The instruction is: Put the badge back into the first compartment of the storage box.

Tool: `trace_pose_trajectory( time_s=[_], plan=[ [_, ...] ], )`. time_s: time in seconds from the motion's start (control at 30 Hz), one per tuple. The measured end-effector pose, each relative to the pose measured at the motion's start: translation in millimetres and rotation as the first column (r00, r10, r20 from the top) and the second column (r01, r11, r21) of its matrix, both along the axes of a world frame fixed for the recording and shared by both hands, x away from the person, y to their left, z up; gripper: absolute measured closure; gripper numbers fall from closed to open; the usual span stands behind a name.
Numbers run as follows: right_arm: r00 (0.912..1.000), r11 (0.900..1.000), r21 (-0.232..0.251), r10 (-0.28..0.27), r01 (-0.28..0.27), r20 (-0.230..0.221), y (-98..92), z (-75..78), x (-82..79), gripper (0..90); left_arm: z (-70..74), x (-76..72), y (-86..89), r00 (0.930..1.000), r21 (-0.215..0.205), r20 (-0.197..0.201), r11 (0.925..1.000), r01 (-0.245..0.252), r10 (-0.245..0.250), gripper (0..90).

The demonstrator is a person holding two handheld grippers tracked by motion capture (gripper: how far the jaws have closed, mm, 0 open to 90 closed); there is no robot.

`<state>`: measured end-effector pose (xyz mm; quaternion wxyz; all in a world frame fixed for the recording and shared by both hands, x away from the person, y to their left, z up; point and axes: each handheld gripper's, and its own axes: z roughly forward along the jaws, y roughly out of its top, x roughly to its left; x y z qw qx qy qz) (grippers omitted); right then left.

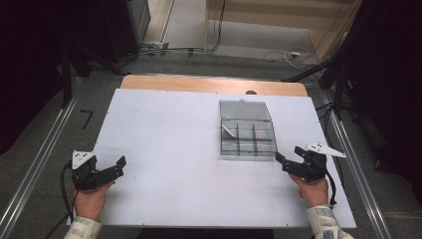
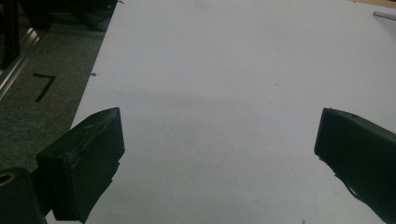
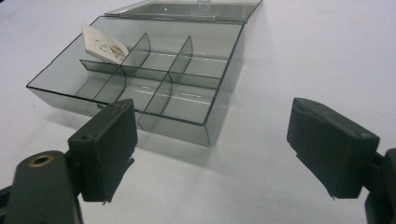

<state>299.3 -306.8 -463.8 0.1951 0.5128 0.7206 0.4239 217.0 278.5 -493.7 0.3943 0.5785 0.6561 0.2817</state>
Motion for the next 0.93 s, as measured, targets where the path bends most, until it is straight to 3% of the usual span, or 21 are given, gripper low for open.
trace_pose_trajectory(
  time_s=[0.67,0.83,0.93],
  plan=[
    [0.9982,0.998,-0.011,-0.059,0.059,0.002,-30.9,-3.2,-12.2,14.4,0.0,-0.1,-0.3,1.0,0.002,-0.002,1.0,0.001,-0.001,1.7],
    [0.9961,0.996,-0.035,-0.088,0.087,-0.007,-42.4,-6.6,-16.1,12.9,-0.1,0.0,-0.5,1.0,0.003,-0.004,1.0,0.002,-0.002,1.7],
    [0.9931,0.99,-0.087,-0.114,0.112,-0.025,-48.4,-13.0,-17.1,8.9,0.4,0.3,-0.8,1.0,0.002,-0.001,1.0,0.0,0.0,1.7]
  ],
)
